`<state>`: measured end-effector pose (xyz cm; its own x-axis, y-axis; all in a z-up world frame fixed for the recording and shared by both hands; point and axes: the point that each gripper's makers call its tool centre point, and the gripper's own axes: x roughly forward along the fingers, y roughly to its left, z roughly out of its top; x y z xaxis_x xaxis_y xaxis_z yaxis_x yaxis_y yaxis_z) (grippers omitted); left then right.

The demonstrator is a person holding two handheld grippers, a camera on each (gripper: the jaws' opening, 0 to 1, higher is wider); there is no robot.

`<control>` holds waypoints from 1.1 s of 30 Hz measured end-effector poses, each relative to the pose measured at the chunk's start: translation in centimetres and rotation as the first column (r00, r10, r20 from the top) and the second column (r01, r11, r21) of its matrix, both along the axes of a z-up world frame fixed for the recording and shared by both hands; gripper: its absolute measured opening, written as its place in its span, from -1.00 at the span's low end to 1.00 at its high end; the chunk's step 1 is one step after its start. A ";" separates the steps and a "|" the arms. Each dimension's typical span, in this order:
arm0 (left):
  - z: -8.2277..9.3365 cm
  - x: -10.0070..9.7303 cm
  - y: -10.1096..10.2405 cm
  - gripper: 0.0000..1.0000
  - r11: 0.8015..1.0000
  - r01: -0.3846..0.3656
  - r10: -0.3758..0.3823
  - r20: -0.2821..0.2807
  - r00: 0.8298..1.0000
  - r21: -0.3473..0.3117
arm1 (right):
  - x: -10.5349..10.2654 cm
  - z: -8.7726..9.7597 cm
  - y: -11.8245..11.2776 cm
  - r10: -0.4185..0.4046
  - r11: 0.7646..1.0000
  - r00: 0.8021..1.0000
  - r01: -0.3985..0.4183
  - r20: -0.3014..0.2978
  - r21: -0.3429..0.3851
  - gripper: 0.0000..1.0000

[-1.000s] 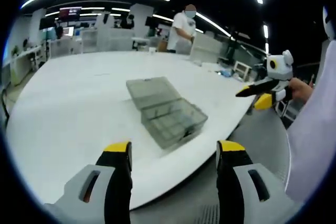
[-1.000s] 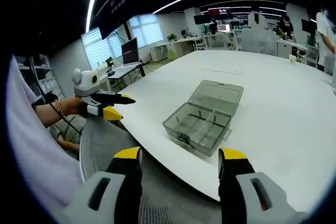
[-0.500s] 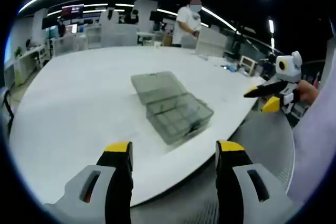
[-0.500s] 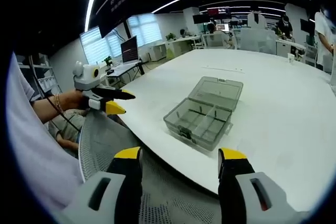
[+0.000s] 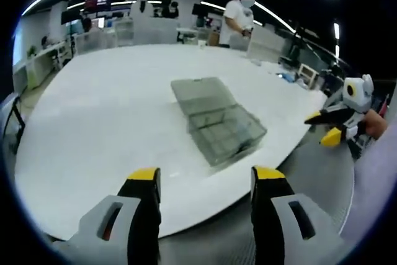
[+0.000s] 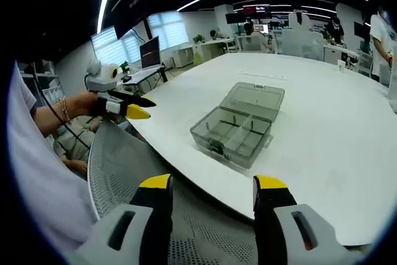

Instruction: Insert the divider into the dual guide fixture by aligning both edges with the guide slots and pushing it downward to the bottom, including one-sided entry, uneven engagement, binding, and posture correction.

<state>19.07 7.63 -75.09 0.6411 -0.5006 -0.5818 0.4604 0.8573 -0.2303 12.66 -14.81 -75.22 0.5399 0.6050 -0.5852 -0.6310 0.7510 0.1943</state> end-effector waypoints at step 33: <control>-4.5 8.4 -1.3 0.02 0.987 -0.113 0.144 -0.334 0.931 0.111 | 0.2 0.2 -0.3 -0.038 0.999 0.999 0.038 0.005 0.035 -0.09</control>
